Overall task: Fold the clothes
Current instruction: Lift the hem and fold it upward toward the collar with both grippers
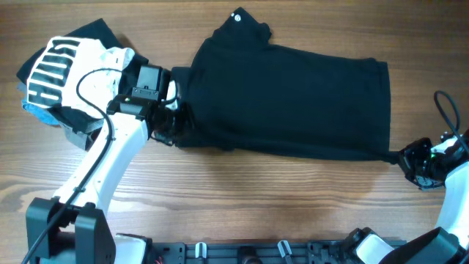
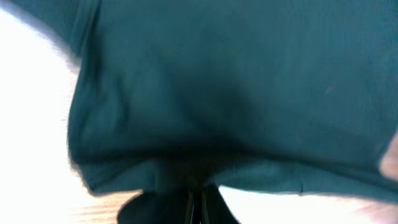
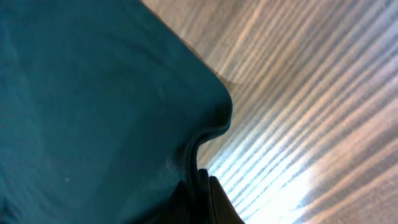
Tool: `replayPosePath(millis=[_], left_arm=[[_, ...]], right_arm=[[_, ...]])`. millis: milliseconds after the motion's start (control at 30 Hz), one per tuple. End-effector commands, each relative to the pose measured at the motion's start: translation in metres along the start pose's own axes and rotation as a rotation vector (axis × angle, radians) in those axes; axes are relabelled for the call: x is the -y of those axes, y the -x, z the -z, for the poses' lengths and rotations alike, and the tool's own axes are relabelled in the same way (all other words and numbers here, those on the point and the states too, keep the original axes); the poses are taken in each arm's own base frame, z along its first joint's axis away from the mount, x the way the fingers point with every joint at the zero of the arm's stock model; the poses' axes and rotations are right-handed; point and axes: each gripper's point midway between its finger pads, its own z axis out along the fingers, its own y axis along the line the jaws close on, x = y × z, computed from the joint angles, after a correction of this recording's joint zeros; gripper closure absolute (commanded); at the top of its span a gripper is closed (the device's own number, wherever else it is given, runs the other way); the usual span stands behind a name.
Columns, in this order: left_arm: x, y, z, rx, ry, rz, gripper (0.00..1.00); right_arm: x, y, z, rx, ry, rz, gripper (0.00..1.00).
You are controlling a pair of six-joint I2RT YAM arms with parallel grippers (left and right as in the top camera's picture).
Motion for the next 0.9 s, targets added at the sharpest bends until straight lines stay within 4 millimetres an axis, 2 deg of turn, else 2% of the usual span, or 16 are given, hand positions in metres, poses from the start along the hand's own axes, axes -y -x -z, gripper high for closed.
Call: replayPosePath(millis=[0,133,367,567,700,867], left_arm=[[0.019,0.032,0.01,0.133,-0.064,-0.071,0.96],[0.036,0.057,0.016,0.244,-0.122,-0.135,0.96],[0.048,0.071,0.018,0.334,-0.106,-0.207,0.96],[0.049,0.064,-0.001,0.299,-0.072,-0.248,0.96],[0.04,0.061,-0.011,0.27,-0.035,-0.234,0.96],[0.032,0.045,-0.01,0.203,-0.015,-0.216,0.96]], right_arm=[[-0.016,0.019,0.008,0.071,0.063,-0.043,0.96],[-0.021,0.027,0.003,0.081,0.091,-0.056,0.96],[-0.027,0.042,-0.004,0.109,0.122,-0.041,0.96],[-0.048,0.044,-0.018,0.102,0.164,-0.006,0.96],[-0.063,0.042,-0.026,0.1,0.183,0.039,0.96],[-0.065,0.042,-0.021,0.104,0.187,0.03,0.96]])
